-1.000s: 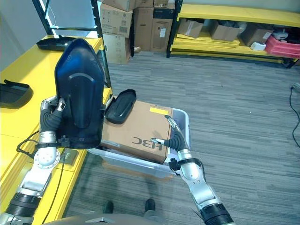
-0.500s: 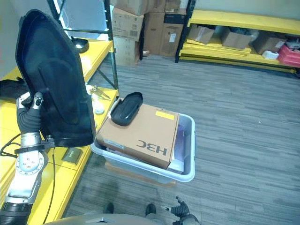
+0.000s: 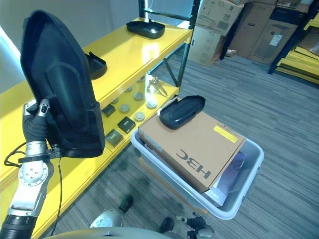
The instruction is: Move parts from the plastic box to the shelf.
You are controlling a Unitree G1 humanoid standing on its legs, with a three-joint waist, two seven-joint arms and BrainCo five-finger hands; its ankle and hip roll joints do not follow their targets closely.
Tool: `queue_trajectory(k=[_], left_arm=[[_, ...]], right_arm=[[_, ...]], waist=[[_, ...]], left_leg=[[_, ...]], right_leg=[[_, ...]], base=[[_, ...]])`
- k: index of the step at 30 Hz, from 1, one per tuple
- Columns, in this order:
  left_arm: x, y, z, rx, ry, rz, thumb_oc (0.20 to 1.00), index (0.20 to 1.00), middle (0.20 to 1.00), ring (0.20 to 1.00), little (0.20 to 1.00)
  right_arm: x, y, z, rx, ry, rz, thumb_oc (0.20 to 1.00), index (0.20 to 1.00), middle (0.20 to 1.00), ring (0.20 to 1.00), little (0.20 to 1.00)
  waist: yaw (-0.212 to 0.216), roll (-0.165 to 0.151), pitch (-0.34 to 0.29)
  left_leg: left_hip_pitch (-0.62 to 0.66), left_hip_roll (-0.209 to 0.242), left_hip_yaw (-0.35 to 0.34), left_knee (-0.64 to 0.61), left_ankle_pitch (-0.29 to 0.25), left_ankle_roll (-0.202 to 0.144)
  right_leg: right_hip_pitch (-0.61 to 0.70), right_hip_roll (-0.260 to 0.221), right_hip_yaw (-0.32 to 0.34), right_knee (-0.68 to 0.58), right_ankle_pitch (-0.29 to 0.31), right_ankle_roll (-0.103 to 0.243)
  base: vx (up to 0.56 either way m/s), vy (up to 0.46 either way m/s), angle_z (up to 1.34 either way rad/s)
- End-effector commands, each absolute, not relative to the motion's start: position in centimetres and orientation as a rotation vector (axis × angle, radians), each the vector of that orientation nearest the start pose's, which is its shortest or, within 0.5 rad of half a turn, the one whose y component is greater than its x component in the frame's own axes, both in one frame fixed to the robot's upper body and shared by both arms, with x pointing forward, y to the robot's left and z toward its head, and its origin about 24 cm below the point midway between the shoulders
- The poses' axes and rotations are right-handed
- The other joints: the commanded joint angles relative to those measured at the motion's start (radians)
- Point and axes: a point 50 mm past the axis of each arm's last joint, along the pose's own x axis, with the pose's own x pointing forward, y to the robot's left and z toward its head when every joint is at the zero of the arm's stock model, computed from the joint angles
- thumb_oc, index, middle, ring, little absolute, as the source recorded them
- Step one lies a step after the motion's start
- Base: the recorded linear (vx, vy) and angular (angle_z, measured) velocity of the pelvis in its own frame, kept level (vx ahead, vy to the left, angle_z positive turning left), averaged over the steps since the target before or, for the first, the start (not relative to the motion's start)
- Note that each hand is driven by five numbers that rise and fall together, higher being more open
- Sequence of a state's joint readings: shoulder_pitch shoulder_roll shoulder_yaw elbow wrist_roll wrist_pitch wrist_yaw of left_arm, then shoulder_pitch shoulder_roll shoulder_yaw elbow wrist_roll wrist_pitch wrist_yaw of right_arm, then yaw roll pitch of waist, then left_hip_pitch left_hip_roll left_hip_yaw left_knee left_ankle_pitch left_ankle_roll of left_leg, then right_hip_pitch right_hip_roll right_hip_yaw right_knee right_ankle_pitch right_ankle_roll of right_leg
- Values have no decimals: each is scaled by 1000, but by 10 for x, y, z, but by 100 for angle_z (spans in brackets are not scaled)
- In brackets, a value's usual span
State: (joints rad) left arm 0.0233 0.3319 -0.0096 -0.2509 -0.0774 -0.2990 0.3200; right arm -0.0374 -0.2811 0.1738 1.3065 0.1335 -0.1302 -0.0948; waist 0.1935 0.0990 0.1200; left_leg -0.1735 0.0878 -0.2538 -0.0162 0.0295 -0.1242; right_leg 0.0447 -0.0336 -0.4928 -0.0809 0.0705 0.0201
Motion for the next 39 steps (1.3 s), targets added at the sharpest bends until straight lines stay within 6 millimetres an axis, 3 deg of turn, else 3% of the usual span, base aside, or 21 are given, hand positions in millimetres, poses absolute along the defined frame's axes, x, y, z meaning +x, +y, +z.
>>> queue_trajectory(k=[1,6,10,12,15,16,17,18,19,20,23,24,25,26,27,31,32,36,37,38,39], left_arm=[[227,204,174,178,-776,174,200,200,200,200,200],[223,211,174,229,-771,172,200,200,200,200,200],[222,214,173,228,-760,188,200,200,200,200,200],[221,214,175,221,-772,191,200,200,200,200,200],[222,212,177,220,-777,176,200,200,200,200,200],[225,209,181,208,-790,170,200,200,200,200,200],[228,208,181,188,-788,164,200,200,200,200,200],[229,208,181,187,-790,164,200,200,200,200,200],[229,206,181,184,-795,153,200,200,200,200,200],[233,202,184,187,-808,134,200,200,200,200,200],[236,200,183,147,-808,125,200,200,200,200,200],[236,200,183,147,-809,125,200,200,200,200,200],[240,197,183,146,-815,128,200,200,200,200,200],[240,197,183,146,-814,127,200,200,200,200,200],[244,189,183,161,-813,95,200,200,200,200,200],[243,198,176,174,-786,158,200,200,200,200,200],[238,205,171,154,-765,206,200,200,200,200,200],[233,210,171,230,-768,226,200,200,200,200,200],[233,214,170,285,-752,238,200,200,200,200,200],[235,213,170,289,-752,236,200,200,200,200,200],[236,213,170,289,-753,236,200,200,200,200,200]], right_arm=[[95,-248,-157,-121,1141,-324,1000,1000,1000,1000,1000],[74,-249,-162,-88,1206,-361,1000,1000,1000,1000,1000],[73,-246,-163,-99,1218,-349,1000,1000,1000,1000,1000],[80,-240,-163,-50,1192,-365,1000,1000,1000,1000,1000],[85,-235,-163,-20,1170,-362,1000,1000,1000,1000,1000],[98,-229,-161,-25,1136,-335,1000,1000,1000,1000,1000],[104,-226,-160,-25,1120,-319,1000,1000,1000,1000,1000],[104,-226,-160,-25,1119,-319,1000,1000,1000,1000,1000],[107,-224,-160,-21,1108,-313,1000,1000,1000,1000,1000],[112,-223,-158,-21,1090,-305,1000,1000,1000,1000,1000],[102,-226,-160,-18,1119,-323,1000,1000,1000,1000,1000],[102,-226,-160,-18,1118,-323,1000,1000,1000,1000,1000],[92,-225,-163,-2,1137,-326,1000,1000,1000,1000,1000],[92,-225,-163,-2,1137,-326,1000,1000,1000,1000,1000],[71,-224,-167,-21,1197,-319,1000,1000,1000,1000,1000],[60,-222,-170,-46,1241,-296,1000,1000,1000,1000,1000],[53,-223,-170,67,1219,-374,1000,1000,1000,1000,1000],[56,-228,-168,106,1179,-404,1000,1000,1000,1000,1000],[57,-227,-167,-7,1193,-288,1000,1000,1000,1000,1000],[61,-230,-166,-37,1189,-277,1000,1000,1000,1000,1000],[61,-230,-166,-38,1188,-277,1000,1000,1000,1000,1000]], waist=[[-20,-69,-2],[-30,-86,-35],[-25,-93,-59],[-9,-118,-60],[-12,-128,-51],[-24,-124,-28],[-40,-121,-8],[-40,-123,-5],[-55,-115,5],[-87,-103,7],[-114,-86,8],[-114,-86,7],[-163,-97,6],[-162,-96,2],[-173,-113,6],[-181,-106,-7],[-185,-105,-14],[-179,-103,14],[-176,-90,20],[-177,-88,19],[-177,-89,17]], left_leg=[[17,2,210,13,68,1],[74,-37,312,46,-36,27],[101,-62,307,-32,-18,41],[110,-84,285,-19,-47,65],[123,-91,279,-4,-71,89],[150,-109,265,12,-101,130],[162,-114,248,16,-103,144],[163,-117,249,16,-103,147],[155,-116,242,17,-80,156],[172,-106,187,-25,-62,138],[187,-98,116,-60,-56,122],[184,-99,116,-61,-52,122],[181,-110,55,-66,-46,116],[183,-109,56,-68,-52,117],[169,-119,0,-64,-49,104],[142,-105,-50,-67,-33,84],[131,-94,-57,-37,-41,69],[79,-105,-54,38,-41,48],[42,-80,34,-27,32,42],[5,-84,84,-54,50,45],[2,-86,83,-54,51,46]], right_leg=[[62,-93,-37,-2,-145,70],[83,-118,-131,-4,-141,69],[89,-118,-148,-2,-137,73],[96,-135,-142,43,-143,75],[72,-164,-138,161,-151,84],[4,-236,-110,366,-121,128],[-32,-252,-68,443,-103,147],[-37,-259,-64,455,-105,151],[-86,-250,-8,479,-86,143],[-150,-168,174,364,-131,118],[-173,-170,348,199,-75,137],[-174,-169,348,193,-67,137],[-217,-98,543,154,-57,144],[-216,-97,543,153,-64,145],[-197,-72,602,134,-73,124],[-166,-73,526,90,-57,110],[-121,-76,481,46,-51,108],[-79,-84,415,29,-58,96],[-40,-95,333,15,-76,97],[-33,-102,303,12,-76,100],[-35,-104,302,11,-76,101]], base=[[-44,-89,133],[6,30,112],[104,101,51],[133,147,40],[98,149,12],[109,200,13],[107,211,15],[-44,77,13],[-3,-27,43],[47,-74,42],[150,-102,70],[165,-116,45],[109,-78,54],[130,-220,91],[55,-232,106],[72,-271,158],[107,-144,97],[37,-105,50],[20,15,69],[24,22,115],[78,41,154]])
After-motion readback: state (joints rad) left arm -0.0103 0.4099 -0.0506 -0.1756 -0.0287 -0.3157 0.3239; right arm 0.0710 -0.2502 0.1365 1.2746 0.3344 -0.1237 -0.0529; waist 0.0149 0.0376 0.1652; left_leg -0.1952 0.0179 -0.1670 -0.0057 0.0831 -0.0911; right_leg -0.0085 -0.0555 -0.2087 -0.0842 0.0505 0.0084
